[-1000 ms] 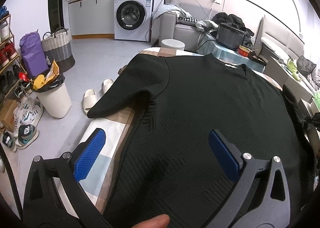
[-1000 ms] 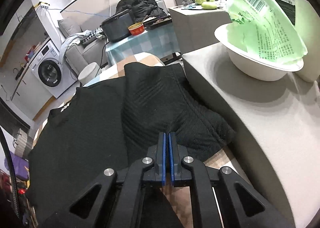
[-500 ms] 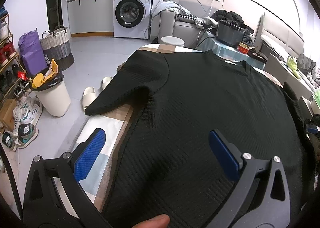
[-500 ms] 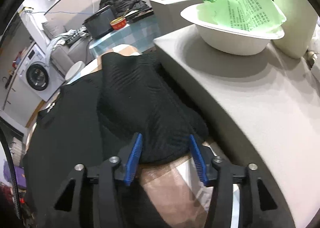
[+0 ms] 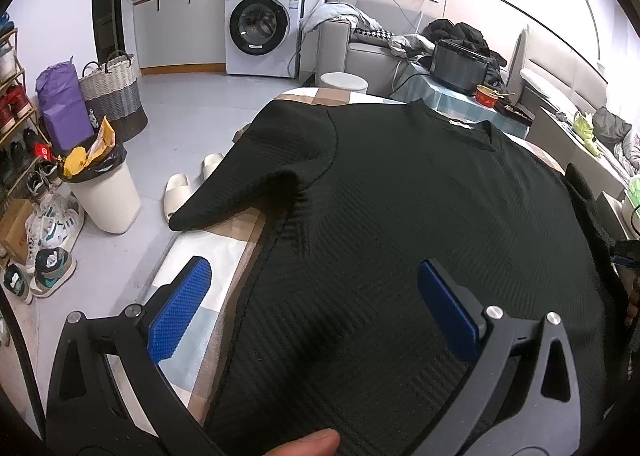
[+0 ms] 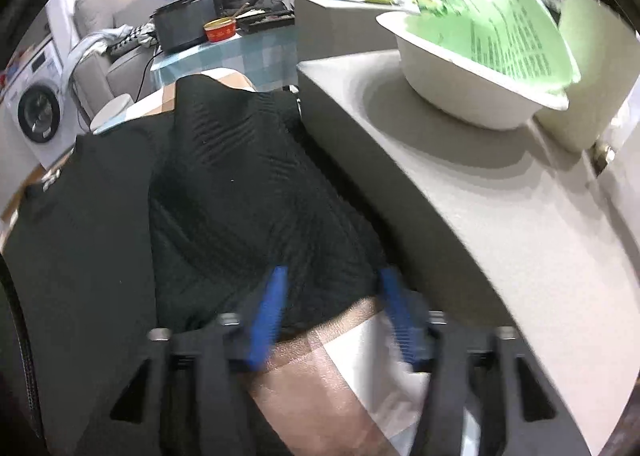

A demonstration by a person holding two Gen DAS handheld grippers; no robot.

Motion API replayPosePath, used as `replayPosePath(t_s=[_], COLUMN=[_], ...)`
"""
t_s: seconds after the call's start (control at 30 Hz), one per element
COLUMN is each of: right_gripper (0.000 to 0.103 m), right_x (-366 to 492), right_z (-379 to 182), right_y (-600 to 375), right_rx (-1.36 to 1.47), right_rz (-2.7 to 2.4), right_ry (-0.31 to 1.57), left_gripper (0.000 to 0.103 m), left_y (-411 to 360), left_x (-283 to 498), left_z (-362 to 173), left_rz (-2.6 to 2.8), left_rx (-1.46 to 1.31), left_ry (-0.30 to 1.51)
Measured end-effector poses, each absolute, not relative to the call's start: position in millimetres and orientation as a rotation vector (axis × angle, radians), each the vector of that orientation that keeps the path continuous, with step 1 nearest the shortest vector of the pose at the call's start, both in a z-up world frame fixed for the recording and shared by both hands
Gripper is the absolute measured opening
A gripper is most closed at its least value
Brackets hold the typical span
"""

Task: Fold small clothes
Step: 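Fold the held sleeve across the sweater back and open the right gripper, then grasp the other sleeve with the left gripper and fold it across the back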

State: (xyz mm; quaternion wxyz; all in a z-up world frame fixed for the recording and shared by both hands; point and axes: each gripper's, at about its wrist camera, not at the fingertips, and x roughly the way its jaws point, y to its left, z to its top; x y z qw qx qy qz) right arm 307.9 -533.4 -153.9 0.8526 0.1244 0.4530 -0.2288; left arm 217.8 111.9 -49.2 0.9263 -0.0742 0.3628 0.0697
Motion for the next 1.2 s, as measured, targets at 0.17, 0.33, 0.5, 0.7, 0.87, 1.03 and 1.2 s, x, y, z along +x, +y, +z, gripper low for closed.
replayPosePath(t_s=[0.17, 0.33, 0.5, 0.7, 0.87, 1.03, 1.2], right_gripper=[0.006, 0.006, 0.007, 0.047, 0.049, 0.049, 0.049], right_x=[306, 299, 314, 315, 325, 344, 328], right_z=[-145, -95, -49, -67, -82, -123, -125], right_y=[-529, -500, -434, -362, -380, -411, -429], right_rx=[0.273, 0.193, 0.097, -0.049, -0.008, 0.016, 0.074], right_rz=[-0.412, -0.276, 0.099, 0.473, 0.31, 0.231, 0.211], right_ry=[0.927, 0.718, 0.626, 0.74, 0.782, 0.967, 0.96], left_gripper=[0.102, 0.102, 0.102, 0.102, 0.102, 0.102, 0.102], left_y=[113, 113, 113, 116, 118, 139, 190], left_x=[217, 216, 215, 212, 213, 215, 224], left_z=[-48, -48, -46, -43, -44, -46, -42], left_rz=[0.143, 0.137, 0.135, 0.148, 0.146, 0.17, 0.259], left_rx=[-0.156, -0.15, -0.15, -0.151, -0.164, -0.233, -0.385], left_ry=[0.74, 0.736, 0.733, 0.727, 0.733, 0.743, 0.75])
